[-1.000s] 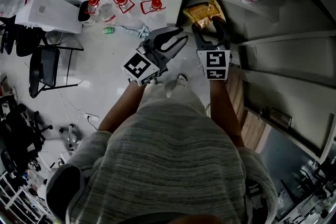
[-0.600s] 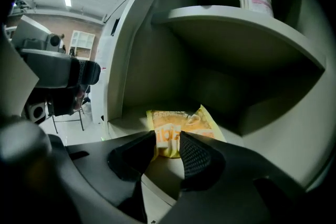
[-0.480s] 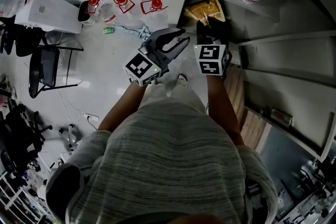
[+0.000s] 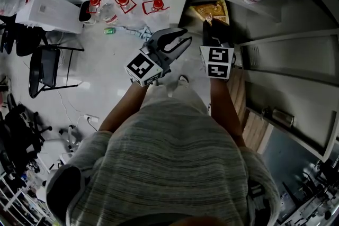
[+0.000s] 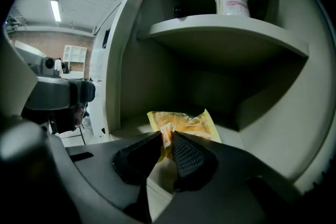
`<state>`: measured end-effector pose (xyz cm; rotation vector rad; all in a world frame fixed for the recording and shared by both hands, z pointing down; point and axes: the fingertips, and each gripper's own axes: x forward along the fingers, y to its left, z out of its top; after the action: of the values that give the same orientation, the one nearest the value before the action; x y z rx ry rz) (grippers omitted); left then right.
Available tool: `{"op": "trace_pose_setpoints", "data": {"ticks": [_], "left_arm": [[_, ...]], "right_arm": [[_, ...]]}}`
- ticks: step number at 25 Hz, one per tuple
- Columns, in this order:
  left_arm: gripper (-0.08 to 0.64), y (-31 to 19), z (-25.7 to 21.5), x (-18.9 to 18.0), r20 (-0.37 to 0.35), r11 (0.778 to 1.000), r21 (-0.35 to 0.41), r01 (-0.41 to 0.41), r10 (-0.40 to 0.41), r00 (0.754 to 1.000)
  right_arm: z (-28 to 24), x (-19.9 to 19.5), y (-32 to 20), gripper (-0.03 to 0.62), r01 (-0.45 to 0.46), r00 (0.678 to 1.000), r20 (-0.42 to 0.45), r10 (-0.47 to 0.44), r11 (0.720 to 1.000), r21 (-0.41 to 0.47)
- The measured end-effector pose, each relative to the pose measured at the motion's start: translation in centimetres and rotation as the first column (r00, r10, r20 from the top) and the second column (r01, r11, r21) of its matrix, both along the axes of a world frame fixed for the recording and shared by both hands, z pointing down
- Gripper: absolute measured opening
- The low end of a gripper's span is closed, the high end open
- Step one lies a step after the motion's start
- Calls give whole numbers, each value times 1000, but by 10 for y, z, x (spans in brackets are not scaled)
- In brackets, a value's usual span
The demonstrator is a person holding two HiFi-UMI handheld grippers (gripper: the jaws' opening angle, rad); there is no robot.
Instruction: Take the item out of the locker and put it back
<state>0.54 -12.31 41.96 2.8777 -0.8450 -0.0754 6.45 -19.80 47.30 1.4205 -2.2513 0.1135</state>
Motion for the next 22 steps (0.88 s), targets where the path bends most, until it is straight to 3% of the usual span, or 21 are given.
{"op": "trace_pose_setpoints", "data": {"ticks": [7,11,22], "left_arm": [[81,2,-5,6,-6,1000,15,-14,14,1000],[30,2,-10,9,-2,999,32,-30,30,1000],[7,4,-20,16,-10,996,55,-70,71,997]], "right_arm": [[-36,7,18,72,0,995,100,-8,997,79],[-62,11,33,72,0,989,148,-20,992,129],[-111,19,74,71,-8,977,209,-39,976,216]]}}
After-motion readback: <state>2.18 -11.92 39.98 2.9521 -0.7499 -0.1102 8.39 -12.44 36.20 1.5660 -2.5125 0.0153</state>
